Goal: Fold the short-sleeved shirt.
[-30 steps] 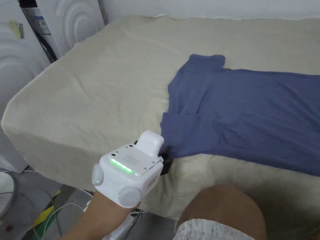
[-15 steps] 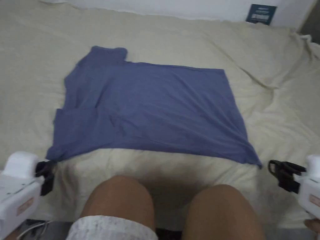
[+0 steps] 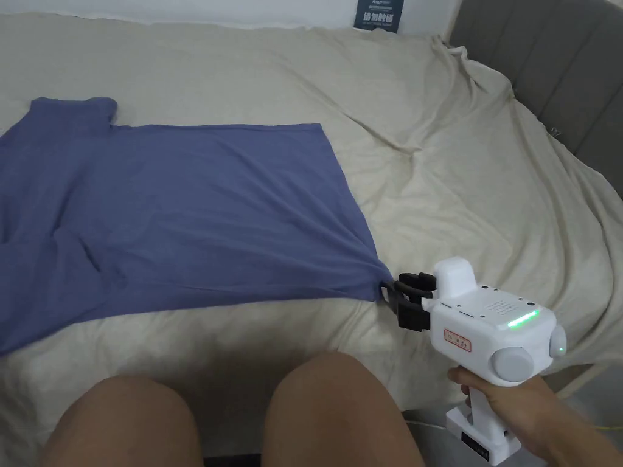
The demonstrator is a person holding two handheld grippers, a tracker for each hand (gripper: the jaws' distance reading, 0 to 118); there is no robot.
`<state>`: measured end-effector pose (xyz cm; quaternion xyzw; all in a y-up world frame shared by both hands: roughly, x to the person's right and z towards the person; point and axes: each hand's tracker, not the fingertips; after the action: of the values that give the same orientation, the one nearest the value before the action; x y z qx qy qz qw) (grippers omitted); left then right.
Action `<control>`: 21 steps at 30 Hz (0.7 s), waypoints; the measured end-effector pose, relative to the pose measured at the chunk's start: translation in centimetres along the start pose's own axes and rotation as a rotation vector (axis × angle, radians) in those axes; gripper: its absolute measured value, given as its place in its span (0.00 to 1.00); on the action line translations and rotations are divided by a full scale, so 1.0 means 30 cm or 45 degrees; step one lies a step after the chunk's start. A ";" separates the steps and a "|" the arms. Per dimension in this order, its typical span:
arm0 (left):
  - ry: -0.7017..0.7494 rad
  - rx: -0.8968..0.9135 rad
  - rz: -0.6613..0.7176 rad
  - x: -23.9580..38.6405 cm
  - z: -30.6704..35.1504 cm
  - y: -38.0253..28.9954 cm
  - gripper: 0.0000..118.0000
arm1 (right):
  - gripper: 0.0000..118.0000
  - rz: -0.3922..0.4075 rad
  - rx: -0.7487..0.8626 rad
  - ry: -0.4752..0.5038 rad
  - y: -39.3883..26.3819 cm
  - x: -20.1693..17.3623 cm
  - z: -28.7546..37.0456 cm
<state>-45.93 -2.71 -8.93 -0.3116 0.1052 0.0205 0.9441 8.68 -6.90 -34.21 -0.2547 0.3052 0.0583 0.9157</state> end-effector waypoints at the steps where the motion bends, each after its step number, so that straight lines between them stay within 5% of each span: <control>1: 0.005 0.001 0.002 -0.003 0.002 0.004 0.00 | 0.36 0.065 -0.005 -0.042 -0.005 -0.011 -0.023; 10: 0.027 -0.001 0.037 -0.073 0.012 0.016 0.00 | 0.34 -0.007 -0.047 -0.061 0.003 -0.018 -0.118; 16: 0.045 -0.007 0.035 -0.100 -0.003 0.007 0.00 | 0.22 -0.003 -0.093 -0.089 0.021 -0.019 -0.114; 18: 0.040 -0.010 0.044 -0.107 -0.008 0.010 0.00 | 0.08 -0.011 -0.107 -0.086 0.034 -0.027 -0.116; 21: 0.034 -0.007 0.043 -0.103 -0.011 0.008 0.00 | 0.06 0.030 -0.098 -0.070 0.045 -0.051 -0.105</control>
<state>-49.04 -2.64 -8.69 -0.3125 0.1228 0.0326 0.9414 5.42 -7.24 -36.04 -0.2843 0.2807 0.0877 0.9125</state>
